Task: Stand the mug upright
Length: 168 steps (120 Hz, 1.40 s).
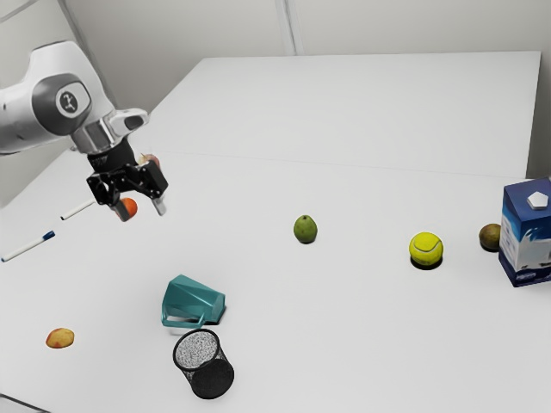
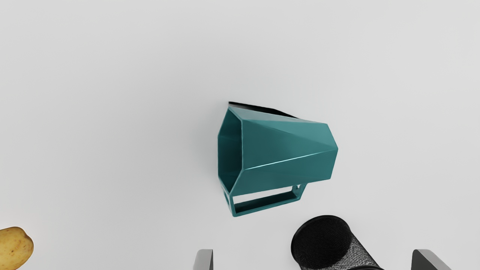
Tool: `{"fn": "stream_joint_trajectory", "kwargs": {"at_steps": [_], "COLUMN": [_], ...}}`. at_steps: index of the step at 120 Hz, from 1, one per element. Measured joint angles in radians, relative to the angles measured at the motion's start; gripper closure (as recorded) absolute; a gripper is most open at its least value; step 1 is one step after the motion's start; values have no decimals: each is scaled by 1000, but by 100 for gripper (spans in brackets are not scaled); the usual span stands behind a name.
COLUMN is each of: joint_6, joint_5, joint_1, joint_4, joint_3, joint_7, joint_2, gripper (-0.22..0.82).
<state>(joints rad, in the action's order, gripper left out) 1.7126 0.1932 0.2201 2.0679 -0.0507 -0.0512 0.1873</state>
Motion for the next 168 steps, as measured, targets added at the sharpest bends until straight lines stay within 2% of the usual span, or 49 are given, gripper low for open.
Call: {"fn": "stream_joint_trajectory", "kwargs": {"at_steps": [40, 76, 129, 168], "joint_6": [196, 345, 396, 417], "joint_5": [97, 209, 329, 459], "joint_1": [6, 5, 5, 5], "joint_4": [173, 253, 333, 384], "joint_3": [51, 55, 55, 56], "joint_7": [-97, -211, -333, -424], "joint_2": [-4, -44, -99, -103], "gripper": [3, 3, 3, 3]}}
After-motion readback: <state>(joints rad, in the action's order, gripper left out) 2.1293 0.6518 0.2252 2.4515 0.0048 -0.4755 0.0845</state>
